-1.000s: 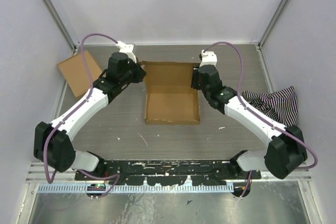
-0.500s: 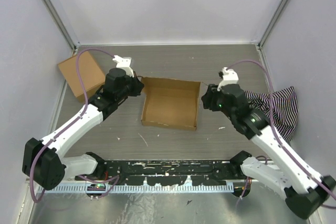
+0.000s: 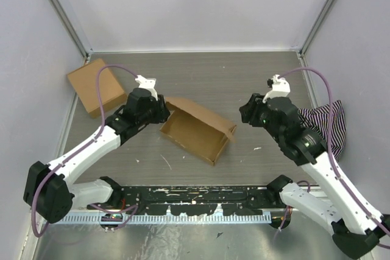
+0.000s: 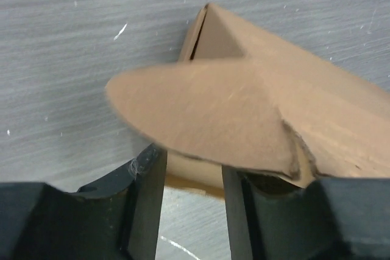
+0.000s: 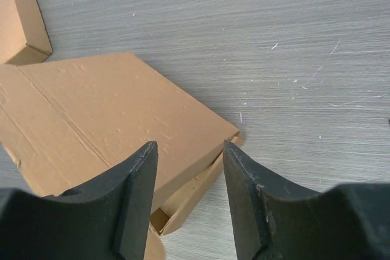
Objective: Fold the paper box
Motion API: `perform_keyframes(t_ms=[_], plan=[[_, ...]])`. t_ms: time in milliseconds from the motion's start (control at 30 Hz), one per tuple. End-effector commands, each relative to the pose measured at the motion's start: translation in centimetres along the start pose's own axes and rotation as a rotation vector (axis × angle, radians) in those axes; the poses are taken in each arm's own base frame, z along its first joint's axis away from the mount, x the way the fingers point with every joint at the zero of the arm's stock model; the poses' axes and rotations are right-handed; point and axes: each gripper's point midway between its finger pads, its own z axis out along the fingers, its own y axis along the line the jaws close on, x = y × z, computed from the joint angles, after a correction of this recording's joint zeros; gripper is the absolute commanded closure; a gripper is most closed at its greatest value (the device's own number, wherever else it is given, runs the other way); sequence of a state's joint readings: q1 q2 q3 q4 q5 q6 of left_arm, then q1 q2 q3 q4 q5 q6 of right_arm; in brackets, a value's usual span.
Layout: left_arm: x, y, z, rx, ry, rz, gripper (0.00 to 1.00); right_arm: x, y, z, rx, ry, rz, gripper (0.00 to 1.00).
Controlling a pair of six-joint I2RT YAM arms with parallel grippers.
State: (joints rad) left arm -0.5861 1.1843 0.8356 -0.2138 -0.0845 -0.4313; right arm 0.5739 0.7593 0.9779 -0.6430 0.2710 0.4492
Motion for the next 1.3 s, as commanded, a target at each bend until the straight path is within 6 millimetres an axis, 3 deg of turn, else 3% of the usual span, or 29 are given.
perform_keyframes(t_ms=[0,100,333,467,567,733,900,1067,1267], plan=[[0.7,1.4,-2.3,-0.070,0.031,-0.002,0.49,-1.7,2.5,1.6,-0.060,-0.016,0.030,0.48],[0.4,2.4,-4.8,-0.113,0.012,0.000,0.39,-0.9,3.4,2.5,-0.099,0.017,0.031,0.48],[-1.6,3.0,-12.3,-0.090,-0.135,-0.040,0.41,0.6,5.1,4.4,-0.163,0.086,0.030,0.50],[-3.8,2.9,-14.2,-0.095,-0.225,-0.064,0.42,1.5,5.4,5.6,-0.162,0.121,0.033,0.51],[-4.9,2.0,-12.2,-0.086,-0.204,-0.048,0.37,2.9,4.9,6.5,-0.128,0.171,0.036,0.51],[-4.6,1.1,-4.9,-0.122,-0.065,0.009,0.34,7.4,2.4,7.2,0.007,0.317,0.082,0.47],[-3.8,0.8,1.3,-0.129,0.037,0.004,0.37,11.9,1.4,6.6,0.019,0.389,0.203,0.37],[-3.5,1.0,4.2,-0.094,0.060,-0.022,0.35,14.2,0.7,6.5,0.028,0.423,0.260,0.08],[-1.8,0.6,7.0,-0.038,0.131,-0.043,0.32,16.3,1.2,7.9,0.014,0.485,0.264,0.05]])
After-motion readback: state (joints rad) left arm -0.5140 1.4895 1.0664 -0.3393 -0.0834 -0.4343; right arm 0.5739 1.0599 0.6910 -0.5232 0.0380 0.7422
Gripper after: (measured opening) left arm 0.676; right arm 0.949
